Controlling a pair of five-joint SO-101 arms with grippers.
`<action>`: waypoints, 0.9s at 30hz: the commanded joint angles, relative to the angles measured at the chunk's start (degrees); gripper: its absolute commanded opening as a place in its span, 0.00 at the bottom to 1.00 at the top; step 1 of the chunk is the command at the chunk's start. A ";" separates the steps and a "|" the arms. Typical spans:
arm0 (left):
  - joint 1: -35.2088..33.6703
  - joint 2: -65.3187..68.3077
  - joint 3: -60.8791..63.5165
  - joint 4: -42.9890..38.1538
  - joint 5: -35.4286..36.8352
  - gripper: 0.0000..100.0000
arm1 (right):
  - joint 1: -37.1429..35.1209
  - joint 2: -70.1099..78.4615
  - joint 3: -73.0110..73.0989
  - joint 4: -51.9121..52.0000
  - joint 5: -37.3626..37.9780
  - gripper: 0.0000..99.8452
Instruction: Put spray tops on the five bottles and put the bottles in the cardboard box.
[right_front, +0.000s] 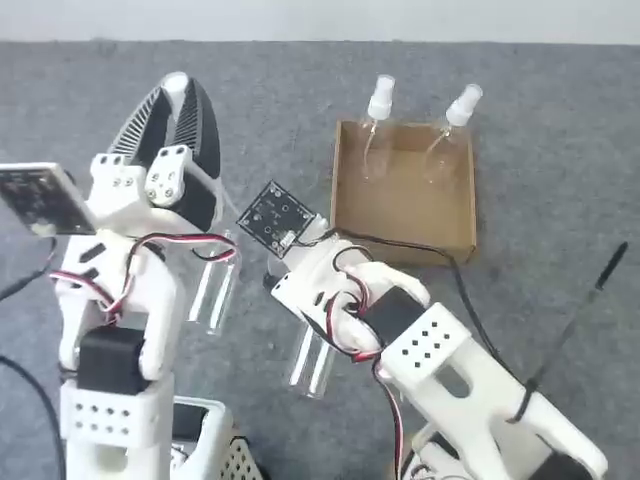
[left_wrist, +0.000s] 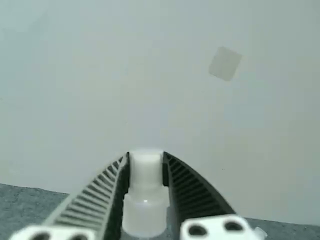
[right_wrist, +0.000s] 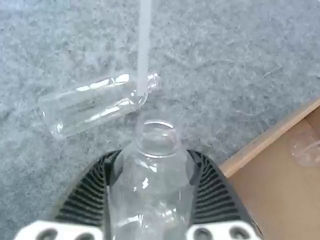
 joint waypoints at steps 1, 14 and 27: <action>0.00 -0.88 -0.31 -1.67 0.79 0.01 | -0.31 -3.03 0.53 -3.56 -0.70 0.01; 0.26 4.48 -0.04 2.73 0.79 0.01 | -2.95 -3.03 0.62 -3.65 -0.62 0.01; 0.35 4.40 6.20 4.84 0.79 0.01 | -2.95 -3.03 1.76 -3.91 -2.55 0.01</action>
